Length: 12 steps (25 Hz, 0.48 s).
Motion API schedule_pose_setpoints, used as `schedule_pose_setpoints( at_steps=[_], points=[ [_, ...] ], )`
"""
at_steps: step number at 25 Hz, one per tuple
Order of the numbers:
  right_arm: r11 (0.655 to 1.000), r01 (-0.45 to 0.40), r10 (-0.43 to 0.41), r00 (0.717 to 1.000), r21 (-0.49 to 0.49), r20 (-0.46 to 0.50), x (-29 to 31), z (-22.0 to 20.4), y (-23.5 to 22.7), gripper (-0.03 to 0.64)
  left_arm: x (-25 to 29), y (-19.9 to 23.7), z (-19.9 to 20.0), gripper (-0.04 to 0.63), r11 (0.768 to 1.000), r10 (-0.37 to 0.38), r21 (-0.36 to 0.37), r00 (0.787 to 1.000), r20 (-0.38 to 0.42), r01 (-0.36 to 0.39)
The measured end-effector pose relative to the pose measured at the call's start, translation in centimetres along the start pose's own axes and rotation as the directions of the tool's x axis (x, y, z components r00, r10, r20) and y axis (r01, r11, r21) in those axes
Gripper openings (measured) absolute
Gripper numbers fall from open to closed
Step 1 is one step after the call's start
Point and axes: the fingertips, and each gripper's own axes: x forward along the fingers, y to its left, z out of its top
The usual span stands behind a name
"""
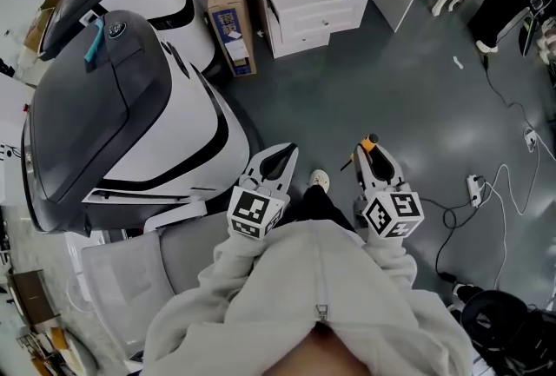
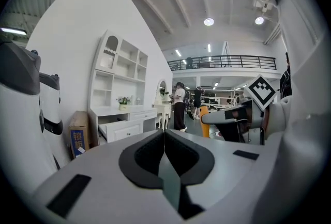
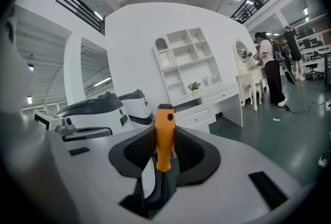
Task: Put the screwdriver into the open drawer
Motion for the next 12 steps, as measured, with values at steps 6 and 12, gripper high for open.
schedule_pose_setpoints(
  at_steps=[6,12],
  points=[
    [1.000,-0.022,0.022,1.000,-0.005,-0.009,4.3,2.7,-3.1,0.124,5.5,2.3,2.0,0.017,1.000,0.001,-0.006,1.000,0.019,0.000],
    [0.999,-0.044,0.044,0.999,-0.001,-0.026,8.8,5.1,-5.3,0.124,9.5,4.8,3.1,0.017,0.999,0.034,-0.011,0.999,0.029,-0.034]
  ],
)
